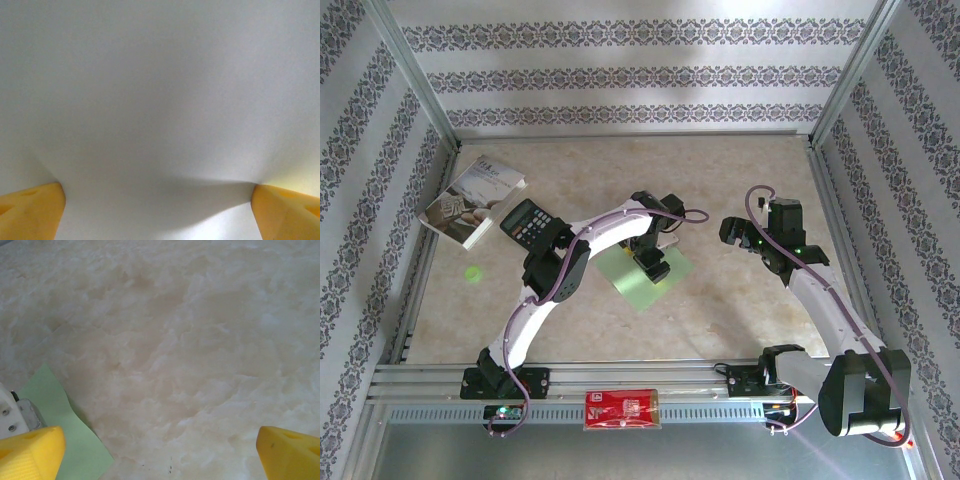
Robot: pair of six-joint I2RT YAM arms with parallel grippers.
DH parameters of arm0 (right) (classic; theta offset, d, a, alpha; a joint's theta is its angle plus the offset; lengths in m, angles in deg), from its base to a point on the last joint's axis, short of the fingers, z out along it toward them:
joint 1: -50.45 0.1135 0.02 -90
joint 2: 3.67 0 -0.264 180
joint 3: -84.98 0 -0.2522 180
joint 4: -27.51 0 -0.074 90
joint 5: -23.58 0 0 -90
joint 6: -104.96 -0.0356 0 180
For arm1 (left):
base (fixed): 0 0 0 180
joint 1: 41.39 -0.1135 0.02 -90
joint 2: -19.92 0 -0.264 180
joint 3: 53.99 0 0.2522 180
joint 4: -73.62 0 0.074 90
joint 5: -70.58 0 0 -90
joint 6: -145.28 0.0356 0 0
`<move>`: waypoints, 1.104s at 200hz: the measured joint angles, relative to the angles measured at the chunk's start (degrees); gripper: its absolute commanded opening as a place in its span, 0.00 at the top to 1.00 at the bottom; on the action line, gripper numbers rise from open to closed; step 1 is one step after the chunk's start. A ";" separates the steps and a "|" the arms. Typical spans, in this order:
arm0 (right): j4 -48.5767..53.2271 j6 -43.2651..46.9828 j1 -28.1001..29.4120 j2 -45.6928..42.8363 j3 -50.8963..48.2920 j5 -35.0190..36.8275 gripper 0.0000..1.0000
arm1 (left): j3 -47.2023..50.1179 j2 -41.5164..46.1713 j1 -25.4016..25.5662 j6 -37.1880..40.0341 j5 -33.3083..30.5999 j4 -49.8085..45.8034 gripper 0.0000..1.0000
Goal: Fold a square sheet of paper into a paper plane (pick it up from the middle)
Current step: First fold the square sheet of paper in half at the center of the table.
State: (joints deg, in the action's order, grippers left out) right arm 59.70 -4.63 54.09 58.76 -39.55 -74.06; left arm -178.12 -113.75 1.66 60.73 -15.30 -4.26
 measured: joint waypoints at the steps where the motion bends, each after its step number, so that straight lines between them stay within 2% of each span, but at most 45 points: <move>1: 0.00 0.00 0.00 0.00 0.00 -0.02 0.02 | 0.00 0.00 0.00 -0.02 0.00 0.00 0.06; 33: 0.00 0.00 -0.02 0.00 0.00 -0.02 0.02 | 0.00 0.00 0.04 -0.42 0.15 0.00 0.09; 63: 0.00 0.00 0.00 0.00 0.00 -0.02 0.02 | 0.42 0.28 0.09 -1.27 0.17 0.13 0.18; 118: 0.02 -0.04 0.00 0.00 -0.17 -0.44 0.02 | 6.45 4.07 -0.04 -5.60 1.77 4.74 0.54; 136: 0.15 -0.20 0.00 -0.07 -0.22 -0.98 0.02 | 10.95 7.08 -0.74 -8.31 5.49 8.85 0.64; 147: 0.50 -0.24 0.02 -0.39 -0.22 -1.36 0.02 | 14.97 9.90 -1.64 -10.56 9.64 12.41 0.66; 165: 1.46 -0.26 0.98 -1.57 -0.22 -2.16 0.02 | 25.00 17.51 -4.57 -16.41 19.30 22.40 0.67; 191: 3.30 -1.16 2.95 -2.62 0.02 -5.79 0.02 | 44.15 30.53 -11.17 -34.36 33.40 48.83 0.67; 206: 4.11 -1.57 3.78 -2.60 0.57 -8.52 0.02 | 51.39 32.24 -13.16 -45.51 37.77 64.81 0.69; 221: 4.28 -1.81 4.57 -2.47 0.87 -11.28 0.02 | 56.61 29.70 -12.87 -56.39 40.61 79.84 0.70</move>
State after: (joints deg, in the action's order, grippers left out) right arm 63.99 -6.45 58.65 56.29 -38.68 -85.34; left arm -121.51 -84.04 -11.22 4.34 25.31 75.58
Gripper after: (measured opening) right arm 0.982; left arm 0.304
